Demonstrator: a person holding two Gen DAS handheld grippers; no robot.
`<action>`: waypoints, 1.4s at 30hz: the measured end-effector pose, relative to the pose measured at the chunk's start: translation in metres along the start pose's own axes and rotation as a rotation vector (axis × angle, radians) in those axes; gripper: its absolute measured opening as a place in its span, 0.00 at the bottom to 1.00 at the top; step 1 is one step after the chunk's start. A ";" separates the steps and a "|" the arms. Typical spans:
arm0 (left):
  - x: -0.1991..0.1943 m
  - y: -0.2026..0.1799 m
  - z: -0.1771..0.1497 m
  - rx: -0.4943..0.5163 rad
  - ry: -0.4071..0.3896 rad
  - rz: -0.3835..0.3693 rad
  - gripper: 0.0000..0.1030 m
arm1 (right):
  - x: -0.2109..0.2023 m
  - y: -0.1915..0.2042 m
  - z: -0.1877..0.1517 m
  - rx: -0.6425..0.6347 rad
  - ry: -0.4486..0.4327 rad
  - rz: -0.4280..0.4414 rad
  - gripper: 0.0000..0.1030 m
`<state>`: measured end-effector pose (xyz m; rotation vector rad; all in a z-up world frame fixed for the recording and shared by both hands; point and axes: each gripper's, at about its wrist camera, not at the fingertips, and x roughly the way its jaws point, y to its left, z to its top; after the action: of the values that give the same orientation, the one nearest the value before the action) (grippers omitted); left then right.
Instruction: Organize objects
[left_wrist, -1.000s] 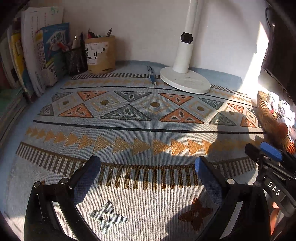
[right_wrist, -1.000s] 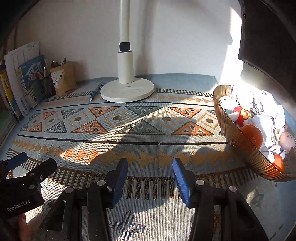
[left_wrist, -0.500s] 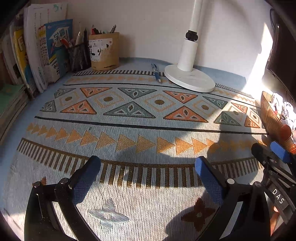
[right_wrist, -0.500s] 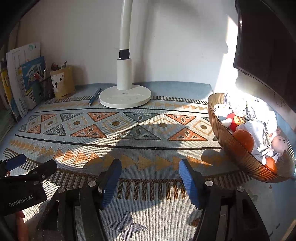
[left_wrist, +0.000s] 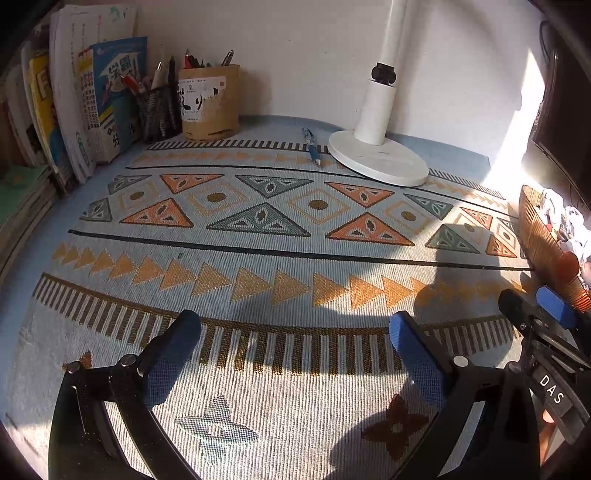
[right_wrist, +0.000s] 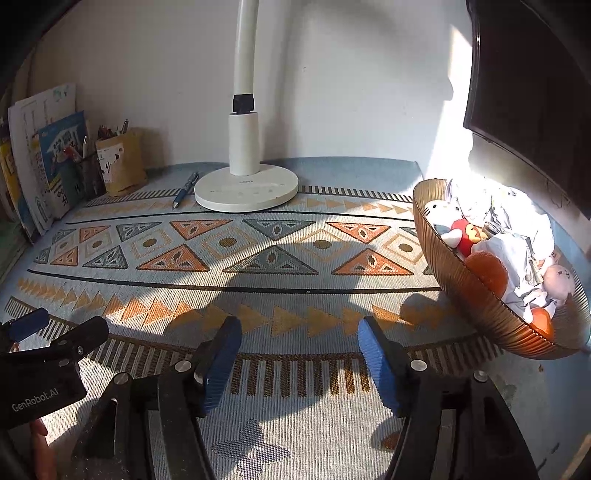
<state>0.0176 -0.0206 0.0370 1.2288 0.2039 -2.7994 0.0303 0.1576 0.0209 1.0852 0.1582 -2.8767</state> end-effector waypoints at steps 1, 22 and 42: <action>0.000 0.000 0.000 0.000 0.000 0.000 0.99 | 0.000 0.000 0.000 -0.001 0.001 0.001 0.62; 0.004 0.000 -0.003 0.026 0.064 0.025 0.99 | 0.015 0.002 0.000 -0.002 0.085 0.015 0.63; 0.008 -0.009 -0.012 0.074 0.112 0.058 1.00 | 0.041 0.000 -0.003 0.011 0.248 0.087 0.99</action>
<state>0.0204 -0.0103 0.0239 1.3851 0.0699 -2.7143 0.0014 0.1569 -0.0081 1.4112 0.1036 -2.6621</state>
